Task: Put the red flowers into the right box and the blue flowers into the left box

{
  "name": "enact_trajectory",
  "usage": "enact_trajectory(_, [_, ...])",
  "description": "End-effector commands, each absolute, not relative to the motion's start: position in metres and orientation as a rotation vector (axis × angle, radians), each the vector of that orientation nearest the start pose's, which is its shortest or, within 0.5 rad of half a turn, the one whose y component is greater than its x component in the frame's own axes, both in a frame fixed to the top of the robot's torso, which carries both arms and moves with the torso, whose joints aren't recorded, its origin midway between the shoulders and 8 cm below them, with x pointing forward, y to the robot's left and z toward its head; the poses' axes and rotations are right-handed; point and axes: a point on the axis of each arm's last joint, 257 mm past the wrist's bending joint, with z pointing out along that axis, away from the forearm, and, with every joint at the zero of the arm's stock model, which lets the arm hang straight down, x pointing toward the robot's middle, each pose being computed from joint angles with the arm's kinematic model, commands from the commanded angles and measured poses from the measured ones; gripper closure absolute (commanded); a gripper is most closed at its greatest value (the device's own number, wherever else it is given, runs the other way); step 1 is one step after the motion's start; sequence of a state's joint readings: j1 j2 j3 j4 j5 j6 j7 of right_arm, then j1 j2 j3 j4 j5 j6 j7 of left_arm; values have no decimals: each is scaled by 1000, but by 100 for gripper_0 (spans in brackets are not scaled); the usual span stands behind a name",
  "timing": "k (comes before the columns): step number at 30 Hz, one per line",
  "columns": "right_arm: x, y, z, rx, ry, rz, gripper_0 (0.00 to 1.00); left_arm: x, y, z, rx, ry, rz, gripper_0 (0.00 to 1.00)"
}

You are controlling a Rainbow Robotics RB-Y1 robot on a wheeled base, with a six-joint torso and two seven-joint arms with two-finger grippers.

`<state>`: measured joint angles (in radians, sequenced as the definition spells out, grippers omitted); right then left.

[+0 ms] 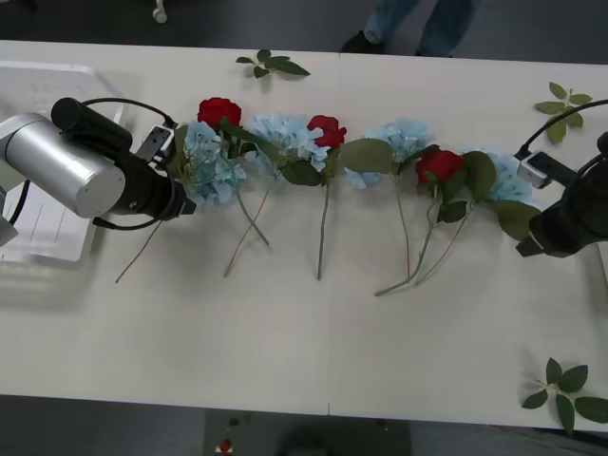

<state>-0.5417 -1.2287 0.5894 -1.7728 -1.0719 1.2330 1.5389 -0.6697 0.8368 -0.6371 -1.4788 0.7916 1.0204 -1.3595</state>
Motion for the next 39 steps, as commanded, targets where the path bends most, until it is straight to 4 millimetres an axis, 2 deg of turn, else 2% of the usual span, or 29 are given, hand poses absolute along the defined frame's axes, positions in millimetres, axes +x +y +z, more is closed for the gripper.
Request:
enact_trajectory(1, [456,-337,-226,-766,2607,-153,5,570,257,-245,461,2420,29,65])
enact_trajectory(2, [456,-334,-225,-772,2603,-148,6,570,257,-245,461,2420,29,80])
enact_trajectory(3, [456,-329,-226,-779,2599,-138,6,570,257,-245,459,2421,29,100])
enact_trajectory(10, [465,-289,-240,-864,2506,-135,6,570,256,-245,457,2418,22,100])
enact_trajectory(19, [454,-264,-252,-547,2609,71,5,570,254,-245,454,2416,12,100])
enact_trajectory(24, [454,-262,-252,-309,2651,143,5,571,252,-240,455,2406,5,100])
enact_trajectory(30, [459,-270,-257,24,2679,217,5,571,250,-221,436,2405,-12,100])
enact_trajectory(33, [461,-274,-267,193,2691,248,6,567,247,-206,433,2408,-25,100])
enact_trajectory(39, [484,-286,-276,557,2610,350,5,560,239,-171,406,2413,-100,100])
